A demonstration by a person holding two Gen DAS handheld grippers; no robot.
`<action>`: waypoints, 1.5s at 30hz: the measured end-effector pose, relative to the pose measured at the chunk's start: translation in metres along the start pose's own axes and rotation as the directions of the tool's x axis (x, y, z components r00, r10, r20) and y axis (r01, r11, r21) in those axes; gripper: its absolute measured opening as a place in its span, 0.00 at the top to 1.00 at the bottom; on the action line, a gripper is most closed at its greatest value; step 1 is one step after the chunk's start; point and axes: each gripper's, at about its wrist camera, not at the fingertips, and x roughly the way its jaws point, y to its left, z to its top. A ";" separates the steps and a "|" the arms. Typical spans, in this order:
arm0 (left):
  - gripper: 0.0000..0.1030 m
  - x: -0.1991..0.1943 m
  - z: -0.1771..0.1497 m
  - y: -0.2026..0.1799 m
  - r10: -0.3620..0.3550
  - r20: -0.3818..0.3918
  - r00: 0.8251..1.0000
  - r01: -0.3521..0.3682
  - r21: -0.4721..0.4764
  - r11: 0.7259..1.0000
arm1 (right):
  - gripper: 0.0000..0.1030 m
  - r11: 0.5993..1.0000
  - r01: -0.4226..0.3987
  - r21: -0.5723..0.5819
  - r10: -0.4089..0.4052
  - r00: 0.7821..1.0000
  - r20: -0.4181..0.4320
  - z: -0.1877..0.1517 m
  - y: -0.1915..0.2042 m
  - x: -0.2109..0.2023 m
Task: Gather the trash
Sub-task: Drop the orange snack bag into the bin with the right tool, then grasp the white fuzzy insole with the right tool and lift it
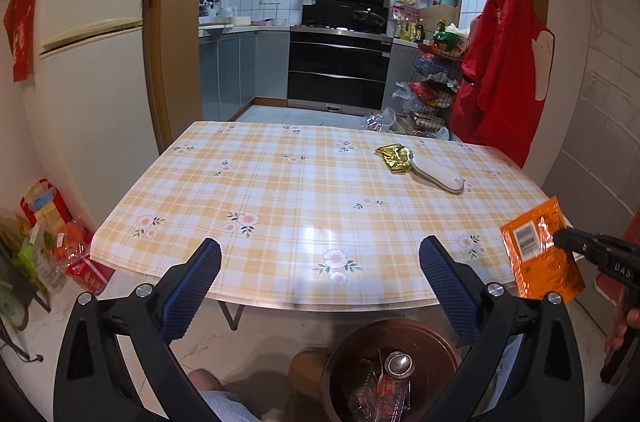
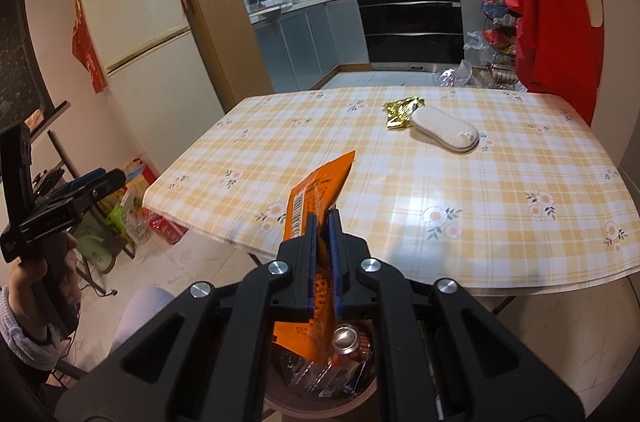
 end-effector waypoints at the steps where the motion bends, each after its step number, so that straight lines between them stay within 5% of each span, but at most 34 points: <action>1: 0.06 0.000 0.000 0.002 0.001 0.000 1.000 -0.001 -0.005 1.000 | 0.90 1.000 -0.012 -0.002 0.012 1.000 -0.011 -0.001 0.002 0.002; 11: 0.06 0.006 -0.005 0.008 0.004 -0.017 1.000 -0.004 -0.027 1.000 | 0.87 0.996 -0.091 -0.009 0.089 0.991 -0.099 -0.010 0.021 0.023; 13: 0.06 0.008 -0.006 0.009 0.004 -0.021 1.000 -0.005 -0.028 1.000 | 0.66 0.995 -0.100 0.007 0.100 0.989 -0.107 -0.013 0.021 0.027; 24: 0.06 0.023 -0.014 0.016 0.018 -0.052 0.998 -0.020 -0.041 0.999 | 0.30 0.998 0.030 0.051 -0.025 0.995 -0.094 -0.015 -0.010 0.034; 30: 0.06 0.036 -0.016 0.014 0.020 -0.073 0.997 -0.023 -0.039 0.999 | 0.22 0.992 0.106 0.068 -0.099 0.991 -0.090 -0.015 -0.034 0.039; 45: 0.06 0.103 0.000 -0.007 0.026 -0.133 0.991 -0.025 0.006 1.000 | 0.22 0.972 0.235 -0.027 -0.236 0.967 -0.093 0.021 -0.106 0.086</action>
